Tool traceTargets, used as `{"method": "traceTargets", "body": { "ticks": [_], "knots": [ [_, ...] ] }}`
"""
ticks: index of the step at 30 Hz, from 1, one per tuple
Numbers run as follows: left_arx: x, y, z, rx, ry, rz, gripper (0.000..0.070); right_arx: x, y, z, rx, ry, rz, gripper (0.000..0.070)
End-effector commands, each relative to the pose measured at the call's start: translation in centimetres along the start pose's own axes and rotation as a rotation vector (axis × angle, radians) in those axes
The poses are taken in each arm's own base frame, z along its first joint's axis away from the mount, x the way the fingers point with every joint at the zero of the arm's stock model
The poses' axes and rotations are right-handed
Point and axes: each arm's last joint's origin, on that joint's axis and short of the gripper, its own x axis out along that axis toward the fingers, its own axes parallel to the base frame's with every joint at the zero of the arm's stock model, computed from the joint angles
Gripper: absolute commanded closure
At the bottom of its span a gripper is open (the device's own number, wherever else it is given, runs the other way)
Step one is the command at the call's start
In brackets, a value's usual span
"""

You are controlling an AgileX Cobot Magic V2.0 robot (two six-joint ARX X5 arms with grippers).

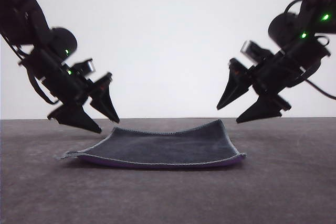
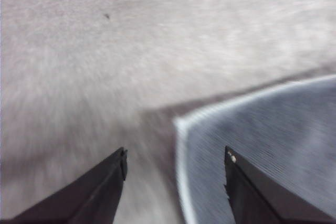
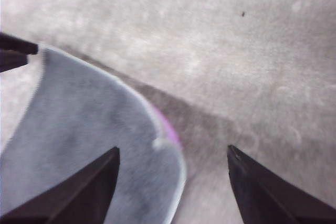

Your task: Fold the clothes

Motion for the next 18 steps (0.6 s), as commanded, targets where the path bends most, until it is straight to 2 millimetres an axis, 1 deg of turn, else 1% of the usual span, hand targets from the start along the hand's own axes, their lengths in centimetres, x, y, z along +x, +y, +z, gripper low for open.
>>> {"method": "traceTargets", "body": {
  "ticks": [1,6,10,16,18],
  "knots": [
    [1.0,0.1,0.4,0.034,-0.002,-0.016,0.0347,1.0,-0.3,0.2,-0.01,0.009,0.013,0.0287],
    [2.5,0.2,0.2,0.046,0.017,-0.031,0.0347,2.7,-1.0,-0.3,-0.008,0.029,0.017,0.0287],
    [3.0,-0.3,0.0,0.06,0.029,-0.041,0.0347,3.6,-1.0,-0.7,-0.01,0.045,0.023,0.0287],
    [3.3,-0.9,-0.1,0.072,0.038,-0.051,0.0347,4.0,-0.4,-0.4,-0.039,0.014,0.04,0.029],
    [3.3,-1.0,-0.1,0.074,0.037,-0.052,0.0349,4.0,-0.4,-0.4,-0.04,0.013,0.039,0.0319]
  ]
}}
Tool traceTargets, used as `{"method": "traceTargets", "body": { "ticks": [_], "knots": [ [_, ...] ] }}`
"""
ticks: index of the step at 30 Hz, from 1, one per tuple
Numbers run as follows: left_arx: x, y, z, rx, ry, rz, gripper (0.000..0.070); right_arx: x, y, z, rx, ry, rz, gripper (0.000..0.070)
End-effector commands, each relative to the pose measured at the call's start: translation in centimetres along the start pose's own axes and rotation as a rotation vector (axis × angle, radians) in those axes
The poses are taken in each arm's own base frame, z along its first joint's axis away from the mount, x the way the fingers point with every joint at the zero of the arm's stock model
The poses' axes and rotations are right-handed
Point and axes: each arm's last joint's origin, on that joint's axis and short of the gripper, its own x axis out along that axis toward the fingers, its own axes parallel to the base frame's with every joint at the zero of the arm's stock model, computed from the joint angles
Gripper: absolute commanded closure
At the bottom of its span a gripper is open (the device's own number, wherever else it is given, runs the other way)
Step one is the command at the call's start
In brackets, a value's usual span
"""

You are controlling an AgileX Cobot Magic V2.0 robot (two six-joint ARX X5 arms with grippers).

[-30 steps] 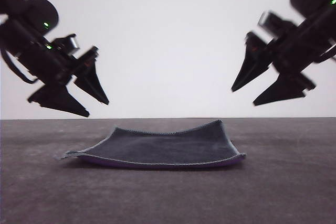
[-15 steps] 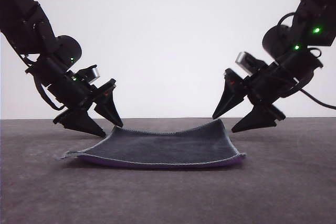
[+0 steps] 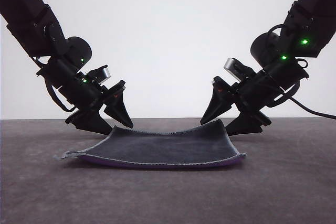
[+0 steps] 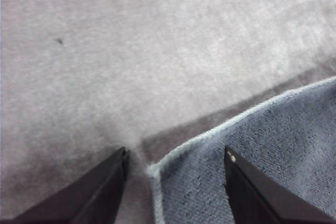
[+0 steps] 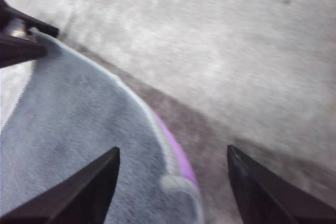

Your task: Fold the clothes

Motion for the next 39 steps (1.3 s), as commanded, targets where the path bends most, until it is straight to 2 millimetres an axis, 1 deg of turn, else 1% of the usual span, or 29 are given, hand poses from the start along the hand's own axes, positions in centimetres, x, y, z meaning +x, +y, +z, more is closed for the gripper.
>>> {"method": "traceTargets", "body": {
  "ticks": [1,3,4,7,8,9,10,16,23,30,39],
  "knots": [
    [1.4,0.4,-0.7,-0.007,0.038,-0.009,0.0351,0.7,-0.3,0.1,0.001,0.004,0.002,0.0353],
    [1.4,0.4,-0.7,-0.008,0.041,-0.009,0.0368,0.8,-0.3,0.0,0.001,0.005,0.003,0.0447],
    [1.4,0.4,-0.7,-0.009,0.042,-0.009,0.0398,0.8,-0.3,0.0,0.001,0.005,0.003,0.0493],
    [1.4,0.4,-0.8,-0.014,0.051,-0.009,0.0585,0.7,-0.3,0.1,0.002,0.005,0.0,0.0624],
    [1.4,0.4,-0.8,-0.015,0.054,-0.008,0.0638,0.7,-0.4,0.1,0.001,0.004,-0.003,0.0665],
    [1.4,0.4,-0.9,-0.014,0.056,-0.008,0.0672,0.7,-0.4,0.1,-0.001,0.004,-0.005,0.0688],
    [1.4,0.4,-0.9,-0.013,0.057,-0.008,0.0684,0.7,-0.4,0.1,-0.005,0.003,-0.008,0.0694],
    [1.2,0.4,-0.7,-0.01,0.061,-0.007,0.0687,0.6,-0.5,0.1,-0.019,0.001,-0.024,0.0694],
    [0.2,0.2,-0.5,0.015,0.115,-0.015,0.0687,-0.2,-0.7,0.2,-0.013,0.009,0.079,0.0694],
    [-1.8,-1.1,-0.3,0.05,0.157,-0.055,0.0687,-0.8,-0.3,0.0,-0.002,0.051,0.218,0.0694],
    [-4.5,-2.6,0.0,0.056,0.204,-0.072,0.0687,-1.2,0.1,-1.1,0.016,0.145,0.335,0.0694]
  ]
}}
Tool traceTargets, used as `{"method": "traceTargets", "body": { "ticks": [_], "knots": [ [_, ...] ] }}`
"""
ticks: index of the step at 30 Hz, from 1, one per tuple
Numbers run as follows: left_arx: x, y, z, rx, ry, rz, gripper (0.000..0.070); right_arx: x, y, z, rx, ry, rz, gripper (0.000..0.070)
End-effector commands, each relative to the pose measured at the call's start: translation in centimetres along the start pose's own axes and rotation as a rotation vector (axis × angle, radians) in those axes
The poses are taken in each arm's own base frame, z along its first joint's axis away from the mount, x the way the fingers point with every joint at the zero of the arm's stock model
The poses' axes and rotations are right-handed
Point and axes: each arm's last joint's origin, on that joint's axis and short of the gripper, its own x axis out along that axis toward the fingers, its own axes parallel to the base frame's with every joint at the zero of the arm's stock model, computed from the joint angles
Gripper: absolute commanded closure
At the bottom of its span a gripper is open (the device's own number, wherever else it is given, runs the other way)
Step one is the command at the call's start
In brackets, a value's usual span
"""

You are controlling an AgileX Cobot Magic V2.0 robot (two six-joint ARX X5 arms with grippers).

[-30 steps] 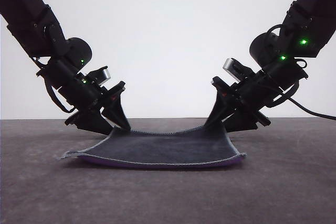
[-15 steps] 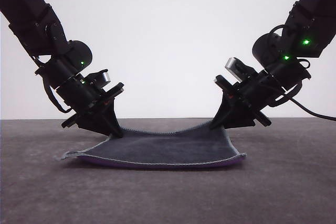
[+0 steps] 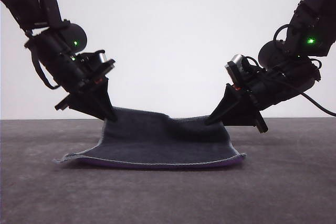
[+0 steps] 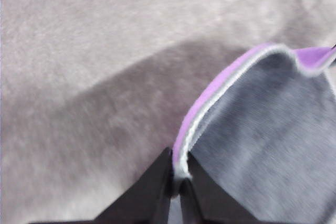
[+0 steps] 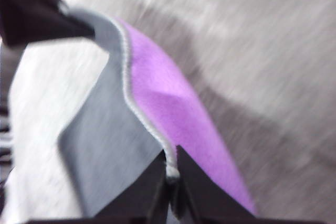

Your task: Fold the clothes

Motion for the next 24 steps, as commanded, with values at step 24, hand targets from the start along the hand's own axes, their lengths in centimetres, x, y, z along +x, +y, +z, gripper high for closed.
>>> {"method": "traceTargets", "body": {
  "ticks": [24],
  "knots": [
    [-0.8,-1.6,-2.7,-0.051,0.262,-0.158,0.0675,-0.4,1.0,-3.1,0.079,0.207,0.118,0.0693]
  ]
}}
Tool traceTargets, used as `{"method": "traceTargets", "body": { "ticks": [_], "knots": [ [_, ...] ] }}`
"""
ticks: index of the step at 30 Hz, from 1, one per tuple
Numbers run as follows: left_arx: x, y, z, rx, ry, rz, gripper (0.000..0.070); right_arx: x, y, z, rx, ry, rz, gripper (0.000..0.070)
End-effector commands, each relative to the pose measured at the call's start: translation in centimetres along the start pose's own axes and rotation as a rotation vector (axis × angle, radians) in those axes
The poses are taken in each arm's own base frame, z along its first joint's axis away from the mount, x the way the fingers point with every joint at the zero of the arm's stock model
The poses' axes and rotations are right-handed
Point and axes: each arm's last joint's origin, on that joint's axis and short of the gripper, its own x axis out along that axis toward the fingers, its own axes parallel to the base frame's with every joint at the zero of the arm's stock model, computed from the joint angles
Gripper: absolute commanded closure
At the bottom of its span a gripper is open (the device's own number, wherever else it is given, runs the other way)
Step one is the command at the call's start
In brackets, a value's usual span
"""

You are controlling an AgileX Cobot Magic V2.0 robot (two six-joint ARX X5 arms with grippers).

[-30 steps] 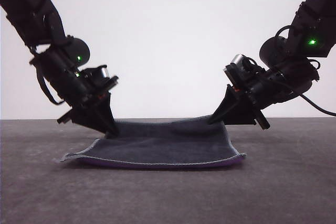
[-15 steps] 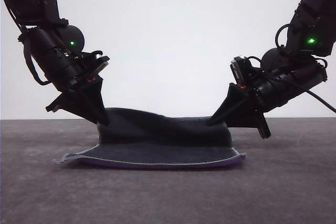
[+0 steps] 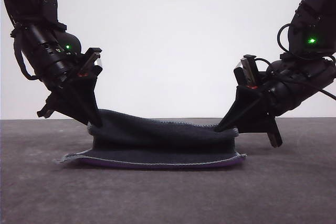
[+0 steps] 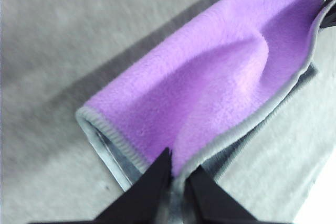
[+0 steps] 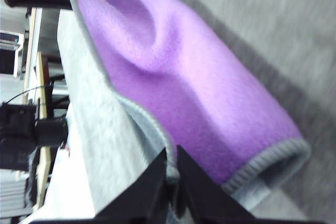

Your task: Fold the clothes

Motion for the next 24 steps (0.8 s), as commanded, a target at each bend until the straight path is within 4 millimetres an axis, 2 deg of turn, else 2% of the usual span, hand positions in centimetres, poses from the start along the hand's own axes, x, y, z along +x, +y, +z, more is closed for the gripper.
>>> {"method": "traceTargets", "body": {
  "ticks": [1,6,12,14,16,18,21,24],
  "knots": [
    [-0.12,-0.34,0.24,0.03,0.001,-0.01,0.0674,0.03,0.25,0.35,-0.05,0.004,0.008,0.0693],
    [-0.12,-0.49,-0.17,0.014,0.038,-0.021,0.0672,0.02,0.38,-0.14,-0.028,0.032,0.016,0.0687],
    [-0.13,-0.55,-0.35,0.002,0.054,-0.026,0.0662,0.03,0.5,-0.46,-0.009,0.049,0.023,0.06],
    [-0.13,-0.56,-0.38,-0.001,0.056,-0.027,0.0607,0.03,0.51,-0.48,-0.008,0.051,0.024,0.0568],
    [-0.14,-0.58,-0.44,-0.007,0.062,-0.029,0.0471,0.02,0.51,-0.51,-0.005,0.052,0.025,0.0529],
    [-0.14,-0.61,-0.52,-0.012,0.068,-0.031,0.0374,0.01,0.52,-0.52,-0.003,0.053,0.025,0.0482],
    [-0.15,-0.66,-0.59,-0.018,0.072,-0.042,0.0343,0.01,0.52,-0.52,-0.004,0.053,0.025,0.0429],
    [-0.19,-0.74,-0.68,-0.026,0.073,-0.07,0.0343,0.01,0.52,-0.52,-0.01,0.052,0.025,0.0421]
  ]
}}
